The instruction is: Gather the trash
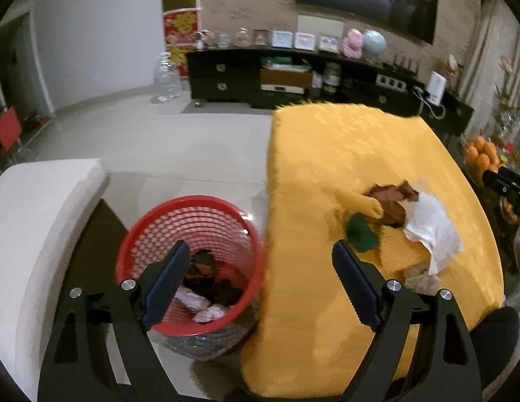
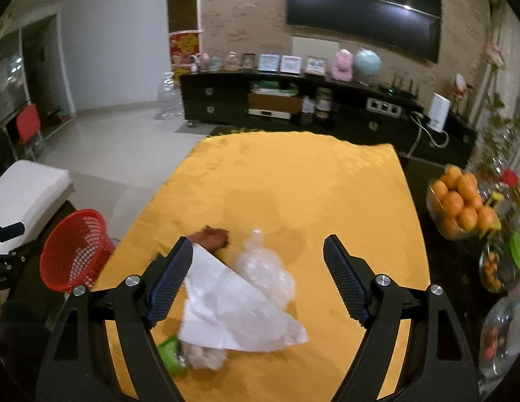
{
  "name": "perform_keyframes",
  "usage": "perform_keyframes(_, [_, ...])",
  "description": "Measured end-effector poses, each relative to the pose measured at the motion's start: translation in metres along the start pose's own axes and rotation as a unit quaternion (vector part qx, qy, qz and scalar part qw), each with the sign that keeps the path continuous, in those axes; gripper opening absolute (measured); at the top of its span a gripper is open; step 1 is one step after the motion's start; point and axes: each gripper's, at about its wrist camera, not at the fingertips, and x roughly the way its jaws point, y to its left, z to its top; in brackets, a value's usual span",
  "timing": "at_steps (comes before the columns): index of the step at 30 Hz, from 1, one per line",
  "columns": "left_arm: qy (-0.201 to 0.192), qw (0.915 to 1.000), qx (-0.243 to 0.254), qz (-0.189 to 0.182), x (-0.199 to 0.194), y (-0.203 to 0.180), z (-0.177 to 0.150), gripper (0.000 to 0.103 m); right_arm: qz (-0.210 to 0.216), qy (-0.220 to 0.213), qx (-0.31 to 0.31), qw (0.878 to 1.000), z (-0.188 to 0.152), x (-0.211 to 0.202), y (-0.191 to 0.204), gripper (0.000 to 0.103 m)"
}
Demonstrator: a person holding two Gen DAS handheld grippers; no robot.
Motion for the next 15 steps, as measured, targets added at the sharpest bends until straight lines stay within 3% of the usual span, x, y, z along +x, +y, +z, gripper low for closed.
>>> perform_keyframes(15, [0.073, 0.9945, 0.064, -0.040, 0.097, -0.088, 0.014, 0.083, -0.019, 0.023, 0.049, 0.998, -0.036, 0.010, -0.049, 0.078])
